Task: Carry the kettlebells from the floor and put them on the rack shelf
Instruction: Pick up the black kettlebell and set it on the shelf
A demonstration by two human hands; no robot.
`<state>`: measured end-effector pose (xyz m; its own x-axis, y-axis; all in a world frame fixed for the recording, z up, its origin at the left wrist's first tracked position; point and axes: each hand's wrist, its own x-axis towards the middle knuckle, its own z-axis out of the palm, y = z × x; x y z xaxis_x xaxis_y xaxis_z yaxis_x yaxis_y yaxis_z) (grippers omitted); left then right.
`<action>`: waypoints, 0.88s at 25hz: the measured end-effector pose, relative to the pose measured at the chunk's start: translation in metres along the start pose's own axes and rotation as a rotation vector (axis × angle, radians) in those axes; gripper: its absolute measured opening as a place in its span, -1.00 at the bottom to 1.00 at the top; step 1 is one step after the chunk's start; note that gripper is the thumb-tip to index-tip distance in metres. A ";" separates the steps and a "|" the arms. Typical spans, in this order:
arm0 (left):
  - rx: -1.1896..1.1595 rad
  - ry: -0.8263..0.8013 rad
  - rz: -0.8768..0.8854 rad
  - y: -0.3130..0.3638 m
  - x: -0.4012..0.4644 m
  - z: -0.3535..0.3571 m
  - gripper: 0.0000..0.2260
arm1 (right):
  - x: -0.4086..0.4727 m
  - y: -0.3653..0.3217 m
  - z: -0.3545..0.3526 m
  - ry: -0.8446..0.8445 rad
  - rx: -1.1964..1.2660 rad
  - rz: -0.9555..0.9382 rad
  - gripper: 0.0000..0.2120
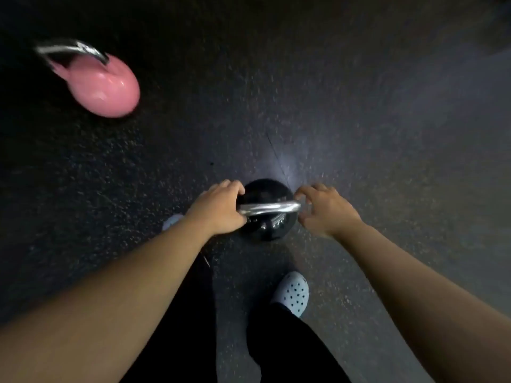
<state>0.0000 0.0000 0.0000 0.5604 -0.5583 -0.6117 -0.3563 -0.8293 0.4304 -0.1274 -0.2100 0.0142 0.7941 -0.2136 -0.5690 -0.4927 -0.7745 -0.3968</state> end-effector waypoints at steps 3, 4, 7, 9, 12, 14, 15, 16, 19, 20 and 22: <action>0.094 -0.106 0.052 -0.020 0.048 0.046 -0.50 | 0.049 0.010 0.057 -0.048 -0.115 -0.009 -0.50; 0.085 -0.142 0.061 -0.026 0.059 0.057 -0.63 | 0.060 0.011 0.069 -0.083 -0.150 0.001 -0.52; -0.009 -0.202 0.090 -0.035 0.077 0.071 -0.80 | 0.082 0.022 0.082 -0.124 -0.131 0.005 -0.78; -0.040 -0.261 0.134 -0.035 0.079 0.065 -0.80 | 0.087 0.022 0.073 -0.198 -0.128 -0.018 -0.86; -0.089 -0.269 0.152 -0.031 0.079 0.031 -0.81 | 0.087 0.005 0.048 -0.227 -0.054 -0.019 -0.90; -0.138 -0.234 0.152 -0.026 0.075 -0.003 -0.82 | 0.083 -0.013 0.020 -0.196 0.044 -0.014 -0.89; -0.155 -0.204 0.167 -0.023 0.071 -0.023 -0.81 | 0.082 -0.024 0.003 -0.183 0.076 -0.022 -0.89; -0.168 -0.171 0.180 -0.019 0.066 -0.042 -0.80 | 0.080 -0.036 -0.014 -0.180 0.116 -0.021 -0.90; -0.188 -0.058 0.213 -0.012 0.049 -0.113 -0.79 | 0.087 -0.086 -0.074 -0.123 0.177 -0.054 -0.92; -0.194 -0.014 0.210 -0.012 0.044 -0.143 -0.79 | 0.093 -0.108 -0.097 -0.097 0.174 -0.082 -0.93; -0.217 0.087 0.198 -0.020 0.037 -0.205 -0.79 | 0.112 -0.157 -0.145 -0.041 0.127 -0.166 -0.94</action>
<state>0.1808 0.0007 0.1045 0.5612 -0.6968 -0.4467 -0.3023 -0.6750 0.6731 0.0909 -0.1984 0.1172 0.8545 -0.0629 -0.5156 -0.3990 -0.7151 -0.5740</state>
